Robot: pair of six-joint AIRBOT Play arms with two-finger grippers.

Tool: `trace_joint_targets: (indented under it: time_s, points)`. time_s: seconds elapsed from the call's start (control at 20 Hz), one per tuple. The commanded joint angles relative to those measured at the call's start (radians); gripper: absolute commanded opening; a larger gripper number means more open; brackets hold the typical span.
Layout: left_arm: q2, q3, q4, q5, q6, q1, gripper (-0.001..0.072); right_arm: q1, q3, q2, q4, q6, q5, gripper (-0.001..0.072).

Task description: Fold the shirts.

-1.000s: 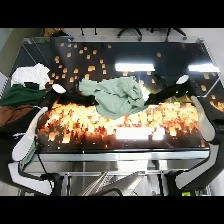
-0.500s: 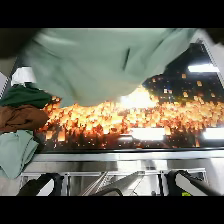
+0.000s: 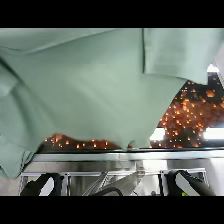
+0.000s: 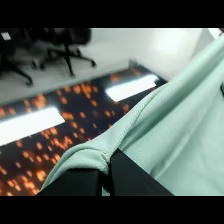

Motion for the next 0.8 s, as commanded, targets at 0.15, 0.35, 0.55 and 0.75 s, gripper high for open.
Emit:
trace_joint_targets:
  time_s: [0.15, 0.35, 0.55, 0.75]
  points:
    - [-0.402, -0.269, 0.006, 0.134, 0.177, -0.198, 0.0011, 0.255, -0.214, -0.361, -0.155, 0.007, -0.126, 0.0023]
    - [-0.82, -0.14, 0.049, 0.193, 0.16, -0.236, 0.0012, 0.409, -0.256, -0.636, -0.268, 0.008, -0.488, 0.0023]
    - [-1.055, 0.111, 0.052, 0.13, 0.065, -0.214, 0.0703, 0.389, -0.256, -0.718, -0.269, 0.01, -0.554, 0.0343]
    - [-1.075, 0.248, 0.061, -0.113, -0.026, -0.122, 0.0701, 0.237, -0.256, -0.629, -0.28, 0.066, -0.272, 0.0341]
